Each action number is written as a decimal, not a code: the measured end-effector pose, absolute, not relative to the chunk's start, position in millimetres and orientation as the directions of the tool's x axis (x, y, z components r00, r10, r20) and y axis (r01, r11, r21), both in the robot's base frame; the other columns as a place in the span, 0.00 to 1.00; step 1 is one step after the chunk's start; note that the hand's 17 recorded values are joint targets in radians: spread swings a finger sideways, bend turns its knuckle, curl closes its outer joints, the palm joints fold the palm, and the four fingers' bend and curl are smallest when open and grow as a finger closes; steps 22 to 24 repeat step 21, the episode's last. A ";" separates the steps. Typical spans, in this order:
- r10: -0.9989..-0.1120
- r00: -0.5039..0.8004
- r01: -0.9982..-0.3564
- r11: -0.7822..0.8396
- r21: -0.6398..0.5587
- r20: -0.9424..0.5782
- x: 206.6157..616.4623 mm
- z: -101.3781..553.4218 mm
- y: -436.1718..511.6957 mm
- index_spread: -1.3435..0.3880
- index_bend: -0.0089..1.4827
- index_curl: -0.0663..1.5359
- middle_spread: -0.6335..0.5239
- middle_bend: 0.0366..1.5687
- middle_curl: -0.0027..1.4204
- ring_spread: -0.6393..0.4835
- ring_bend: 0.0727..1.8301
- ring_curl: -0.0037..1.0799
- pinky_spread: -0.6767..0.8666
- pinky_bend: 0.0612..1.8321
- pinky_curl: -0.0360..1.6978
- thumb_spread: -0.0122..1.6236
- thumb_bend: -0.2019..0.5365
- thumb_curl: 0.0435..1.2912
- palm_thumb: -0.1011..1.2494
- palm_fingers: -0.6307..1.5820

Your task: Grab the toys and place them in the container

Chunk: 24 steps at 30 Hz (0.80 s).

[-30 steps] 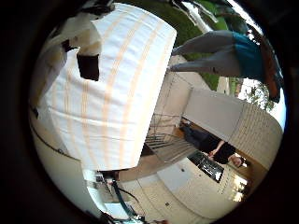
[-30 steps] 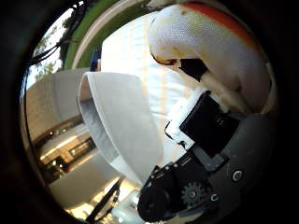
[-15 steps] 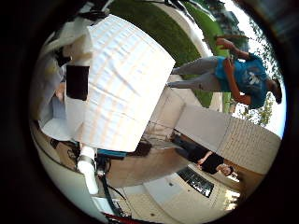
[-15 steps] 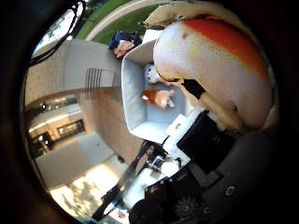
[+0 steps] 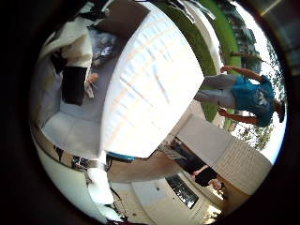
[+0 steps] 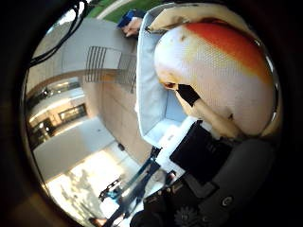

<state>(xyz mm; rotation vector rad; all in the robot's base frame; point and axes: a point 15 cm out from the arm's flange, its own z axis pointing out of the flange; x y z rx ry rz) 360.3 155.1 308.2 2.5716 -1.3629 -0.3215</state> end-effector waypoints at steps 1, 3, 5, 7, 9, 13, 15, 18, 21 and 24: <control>-0.831 0.548 -0.778 -0.549 0.306 -0.097 358.8 303.0 154.9 0.48 0.51 0.31 0.46 0.38 0.55 0.64 0.58 0.65 0.60 0.69 0.54 0.75 0.23 0.44 0.65 0.17; -0.829 0.550 -0.763 -0.549 0.341 -0.105 355.9 294.4 154.2 0.49 0.43 0.27 0.51 0.27 0.48 0.70 0.45 0.53 0.63 0.62 0.48 0.75 0.24 0.43 0.65 0.11; -0.821 0.560 -0.750 -0.561 0.352 -0.116 355.2 290.8 153.8 0.50 0.36 0.24 0.54 0.19 0.43 0.75 0.37 0.45 0.66 0.55 0.44 0.74 0.24 0.42 0.65 0.11; -0.805 0.577 -0.736 -0.587 0.337 -0.140 354.6 293.0 158.0 0.50 0.28 0.22 0.58 0.11 0.38 0.79 0.30 0.38 0.68 0.49 0.40 0.73 0.24 0.41 0.66 0.15; -0.790 0.588 -0.731 -0.610 0.305 -0.173 352.4 302.4 164.3 0.50 0.23 0.21 0.60 0.08 0.35 0.81 0.26 0.35 0.70 0.45 0.37 0.72 0.24 0.41 0.66 0.17; -0.784 0.591 -0.741 -0.620 0.257 -0.187 351.7 320.0 162.9 0.50 0.16 0.19 0.62 0.05 0.30 0.84 0.22 0.32 0.72 0.41 0.34 0.71 0.24 0.39 0.67 0.21; -0.784 0.594 -0.749 -0.621 0.231 -0.182 351.7 330.6 158.4 0.50 0.14 0.19 0.63 0.04 0.28 0.84 0.21 0.31 0.73 0.40 0.32 0.71 0.24 0.39 0.67 0.22; -0.796 0.581 -0.773 -0.605 0.189 -0.171 351.8 348.6 146.3 0.51 0.12 0.19 0.64 0.05 0.24 0.85 0.19 0.30 0.75 0.38 0.30 0.70 0.24 0.38 0.67 0.24; -0.805 0.568 -0.786 -0.592 0.179 -0.170 342.0 365.6 129.5 0.52 0.12 0.19 0.63 0.05 0.22 0.85 0.19 0.30 0.75 0.38 0.29 0.70 0.24 0.37 0.67 0.25; -0.805 0.568 -0.786 -0.592 0.179 -0.170 342.0 365.6 129.5 0.52 0.12 0.19 0.63 0.05 0.22 0.85 0.19 0.30 0.75 0.38 0.29 0.70 0.24 0.37 0.67 0.25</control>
